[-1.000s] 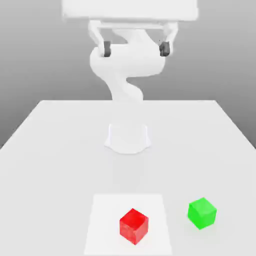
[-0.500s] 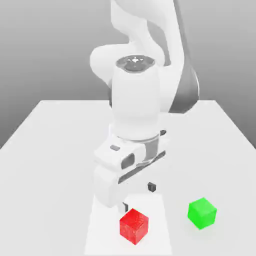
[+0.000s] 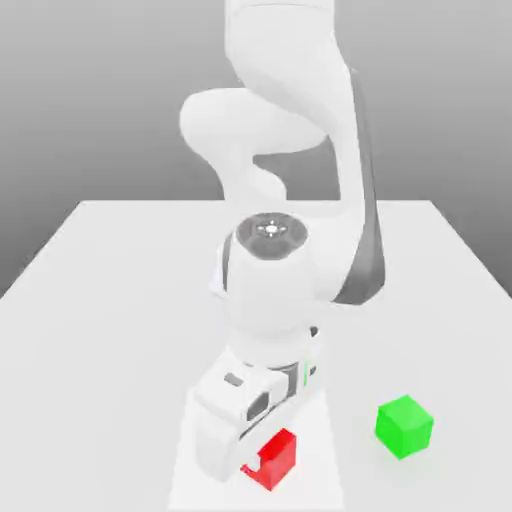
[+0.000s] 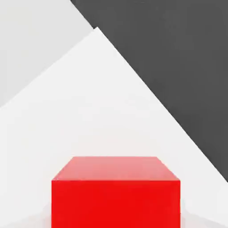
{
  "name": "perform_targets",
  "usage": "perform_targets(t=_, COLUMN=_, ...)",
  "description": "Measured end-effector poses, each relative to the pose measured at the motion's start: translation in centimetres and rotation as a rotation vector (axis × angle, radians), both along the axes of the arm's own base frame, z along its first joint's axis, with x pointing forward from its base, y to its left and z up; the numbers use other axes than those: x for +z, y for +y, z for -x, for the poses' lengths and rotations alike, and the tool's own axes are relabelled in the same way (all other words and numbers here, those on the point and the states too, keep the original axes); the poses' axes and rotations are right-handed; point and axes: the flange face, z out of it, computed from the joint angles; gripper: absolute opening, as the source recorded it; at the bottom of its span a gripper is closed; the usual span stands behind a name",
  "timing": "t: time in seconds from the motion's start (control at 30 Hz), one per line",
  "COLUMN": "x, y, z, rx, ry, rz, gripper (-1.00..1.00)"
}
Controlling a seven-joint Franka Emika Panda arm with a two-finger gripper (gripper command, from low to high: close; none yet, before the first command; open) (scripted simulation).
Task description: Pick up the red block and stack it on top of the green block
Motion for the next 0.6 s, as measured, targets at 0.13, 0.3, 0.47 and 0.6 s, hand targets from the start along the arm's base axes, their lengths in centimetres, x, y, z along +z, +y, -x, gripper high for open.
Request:
perform_targets(t=0.13, x=3.7, y=3.5, z=0.6, rx=0.063, ry=0.004, rz=-0.006, gripper=-1.0)
perform_targets(t=0.3, x=6.3, y=17.8, z=5.6, rx=0.357, ry=0.004, rz=-0.004, gripper=-1.0)
perform_targets(t=0.47, x=1.7, y=18.1, z=5.7, rx=0.356, ry=0.002, rz=-0.001, gripper=-1.0)
perform_targets(t=0.6, x=0.9, y=18.1, z=5.8, rx=0.355, ry=0.002, rz=-0.001, gripper=1.0)
